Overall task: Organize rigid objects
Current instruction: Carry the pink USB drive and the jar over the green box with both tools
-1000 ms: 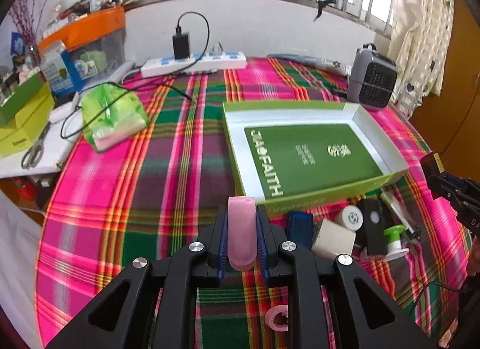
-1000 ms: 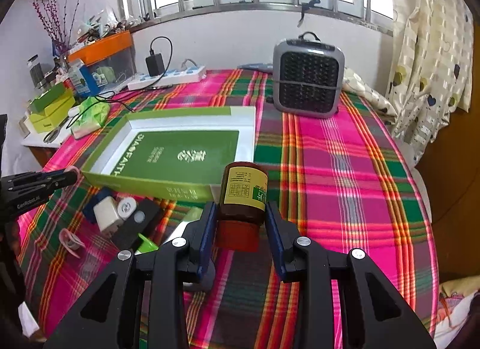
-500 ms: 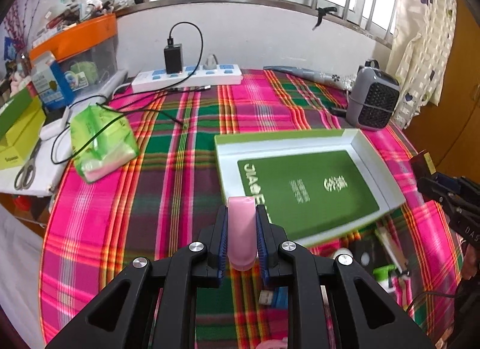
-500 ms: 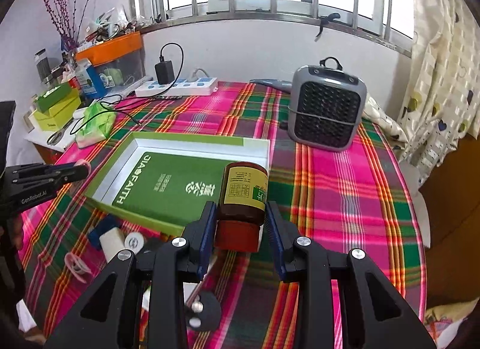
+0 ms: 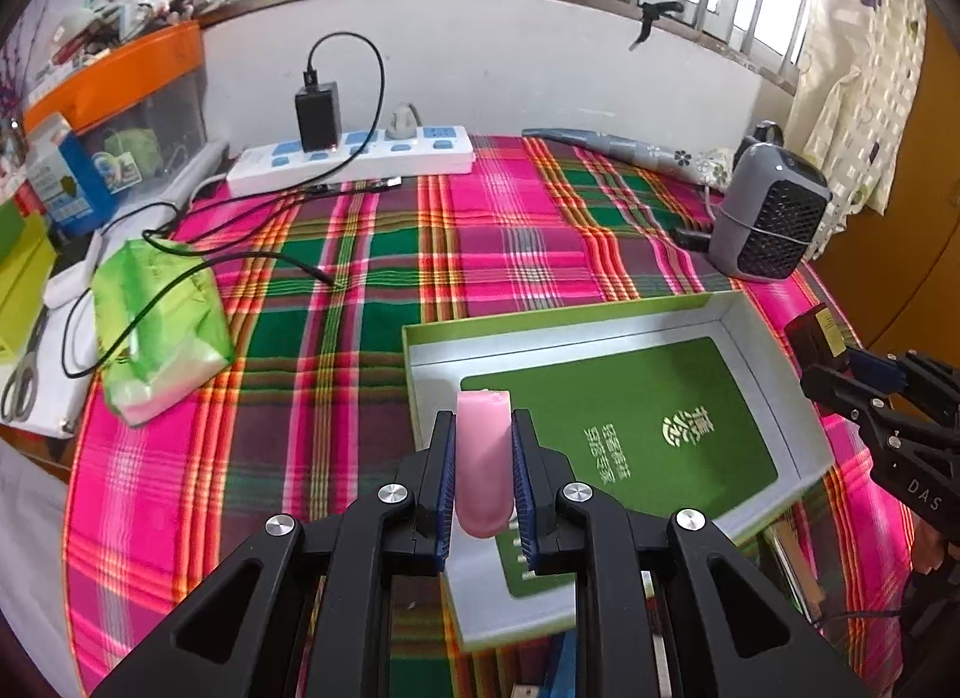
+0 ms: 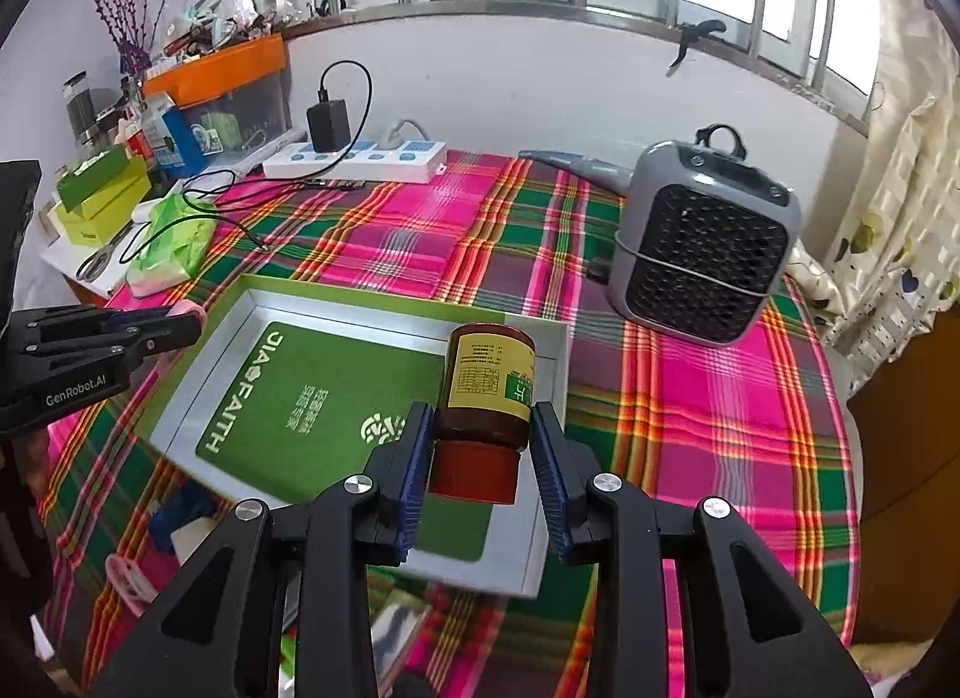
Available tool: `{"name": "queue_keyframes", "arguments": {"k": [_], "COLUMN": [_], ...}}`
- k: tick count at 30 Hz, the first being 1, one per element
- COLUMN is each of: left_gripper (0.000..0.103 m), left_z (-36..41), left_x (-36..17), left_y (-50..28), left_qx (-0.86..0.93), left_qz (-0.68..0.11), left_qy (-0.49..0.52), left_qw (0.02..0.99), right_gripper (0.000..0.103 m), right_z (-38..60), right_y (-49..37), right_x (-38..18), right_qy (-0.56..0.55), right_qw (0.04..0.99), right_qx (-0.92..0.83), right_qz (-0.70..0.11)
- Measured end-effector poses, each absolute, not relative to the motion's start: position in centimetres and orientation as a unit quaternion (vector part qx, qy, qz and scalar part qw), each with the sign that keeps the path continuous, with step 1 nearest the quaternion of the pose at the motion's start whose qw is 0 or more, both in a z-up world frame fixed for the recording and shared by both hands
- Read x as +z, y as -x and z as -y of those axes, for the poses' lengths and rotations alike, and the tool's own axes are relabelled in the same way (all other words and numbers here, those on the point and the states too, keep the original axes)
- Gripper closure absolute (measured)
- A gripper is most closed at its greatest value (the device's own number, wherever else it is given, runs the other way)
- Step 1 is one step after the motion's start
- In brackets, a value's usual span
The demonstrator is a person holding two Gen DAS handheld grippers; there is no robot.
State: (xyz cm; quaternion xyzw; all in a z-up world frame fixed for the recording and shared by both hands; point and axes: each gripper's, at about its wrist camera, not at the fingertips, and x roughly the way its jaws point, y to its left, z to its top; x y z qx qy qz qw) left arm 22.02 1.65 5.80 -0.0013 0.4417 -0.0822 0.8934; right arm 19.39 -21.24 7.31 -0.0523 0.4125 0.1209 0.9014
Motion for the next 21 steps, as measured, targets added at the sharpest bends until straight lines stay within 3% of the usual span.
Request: {"name": "queue_keyframes", "arguments": {"k": [21], "left_gripper": [0.086], "left_z": [0.6], "left_x": [2.1], "left_y": [-26.0], "left_qx": [-0.085], "left_qz": [-0.473], "left_qy": [-0.016], "left_qw": [0.877], "right_gripper": [0.068], "right_z": [20.3], "right_y": [-24.3], "right_x": [3.3], "right_qy": [0.052], "right_qw": [0.875], "right_qx": [0.132], "right_qz": [-0.463]}}
